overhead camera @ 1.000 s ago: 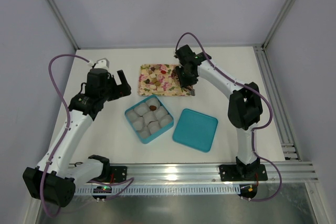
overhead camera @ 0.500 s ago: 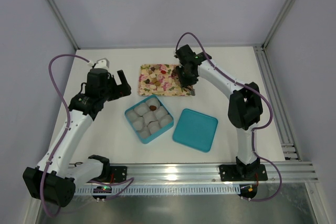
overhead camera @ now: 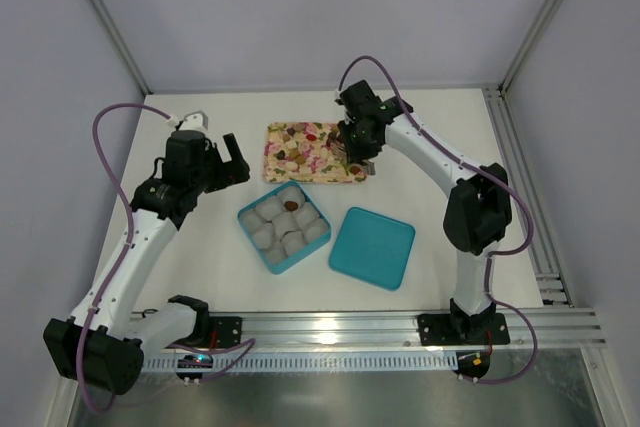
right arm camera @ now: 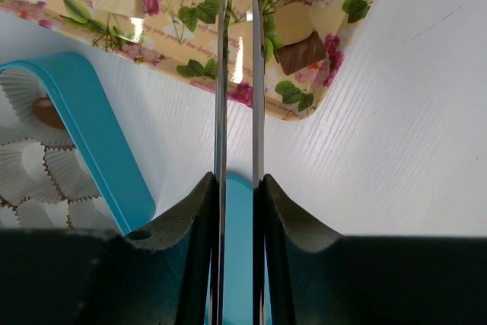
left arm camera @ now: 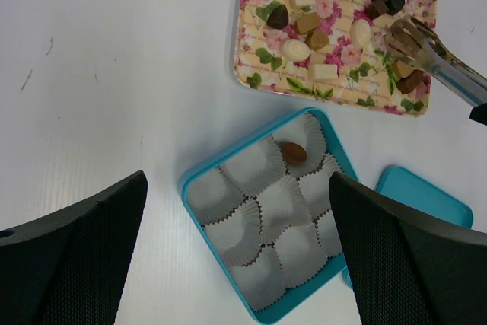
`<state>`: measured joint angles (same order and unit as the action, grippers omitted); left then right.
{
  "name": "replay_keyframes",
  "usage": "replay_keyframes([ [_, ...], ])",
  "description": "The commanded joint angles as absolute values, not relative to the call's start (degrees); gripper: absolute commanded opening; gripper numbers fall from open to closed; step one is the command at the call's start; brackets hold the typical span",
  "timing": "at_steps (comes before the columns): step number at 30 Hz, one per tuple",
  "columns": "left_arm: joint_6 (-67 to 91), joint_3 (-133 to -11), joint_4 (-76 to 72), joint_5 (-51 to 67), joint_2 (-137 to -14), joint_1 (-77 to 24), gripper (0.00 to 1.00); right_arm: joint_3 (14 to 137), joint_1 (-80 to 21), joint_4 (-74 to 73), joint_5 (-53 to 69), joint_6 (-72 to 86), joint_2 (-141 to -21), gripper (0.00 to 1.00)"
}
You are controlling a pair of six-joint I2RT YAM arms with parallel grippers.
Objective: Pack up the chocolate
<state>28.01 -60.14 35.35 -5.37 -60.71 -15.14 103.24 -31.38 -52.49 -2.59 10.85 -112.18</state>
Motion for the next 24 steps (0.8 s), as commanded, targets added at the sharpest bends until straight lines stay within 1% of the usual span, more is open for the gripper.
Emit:
replay_keyframes([
  [1,27.77,-60.03,32.87,-5.63,-60.12,-15.12,1.00,103.27,-31.29,-52.56,-2.02,10.90,-107.67,0.29],
  [7,27.69,-60.03,32.87,-5.45,-60.12,-15.12,1.00,101.78,-31.38,-52.91,-0.79,11.16,-103.81,0.28],
  [9,27.69,-60.12,32.87,-5.36,-60.12,-15.12,1.00,100.73,-31.81,-53.00,1.30,11.34,-102.40,0.28],
  [14,27.77,-60.03,32.78,-5.27,-60.12,-15.12,1.00,98.71,-33.92,-53.79,2.20,11.51,-97.92,0.28],
  [24,28.04,-60.12,32.96,-5.10,-60.03,-15.12,1.00,97.82,-43.50,-54.58,2.46,13.80,-93.78,0.28],
])
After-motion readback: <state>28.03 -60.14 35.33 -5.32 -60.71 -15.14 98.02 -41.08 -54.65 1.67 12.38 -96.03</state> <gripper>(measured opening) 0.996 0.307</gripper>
